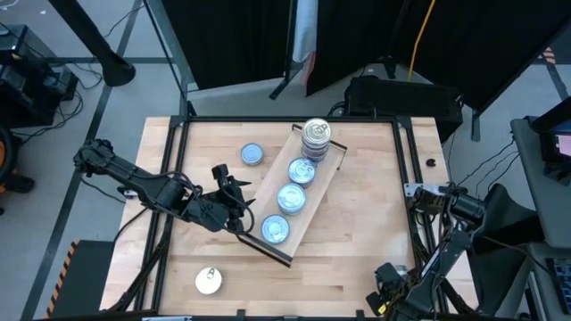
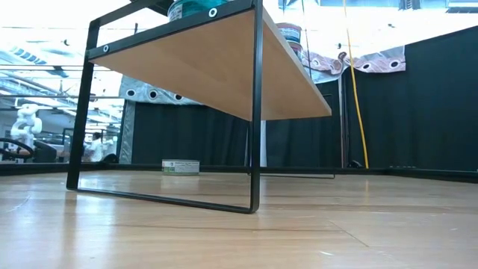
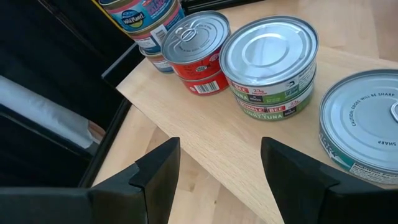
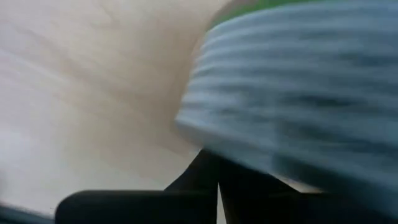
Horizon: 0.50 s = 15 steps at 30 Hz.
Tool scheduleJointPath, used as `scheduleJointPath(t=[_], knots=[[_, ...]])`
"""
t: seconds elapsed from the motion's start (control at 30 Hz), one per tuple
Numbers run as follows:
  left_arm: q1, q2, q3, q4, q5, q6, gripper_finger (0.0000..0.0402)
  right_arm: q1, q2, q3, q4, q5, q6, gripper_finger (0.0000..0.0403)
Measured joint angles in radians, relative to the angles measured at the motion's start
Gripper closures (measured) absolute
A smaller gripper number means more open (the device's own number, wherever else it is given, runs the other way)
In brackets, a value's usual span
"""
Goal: Stack canned seafood by type on shelf
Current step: Stack the green tuna can on top of the green tuna can on the shelf
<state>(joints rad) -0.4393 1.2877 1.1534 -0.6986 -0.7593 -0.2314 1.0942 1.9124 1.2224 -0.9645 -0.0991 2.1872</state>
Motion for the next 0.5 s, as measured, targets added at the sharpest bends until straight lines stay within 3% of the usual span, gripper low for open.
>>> scheduleJointPath(t=[0.5], knots=[[0.0, 0.0, 0.0, 0.0, 0.0, 0.0, 0.0175, 0.0, 0.006, 0.009, -0.042, 0.048, 0.007, 0.0403]])
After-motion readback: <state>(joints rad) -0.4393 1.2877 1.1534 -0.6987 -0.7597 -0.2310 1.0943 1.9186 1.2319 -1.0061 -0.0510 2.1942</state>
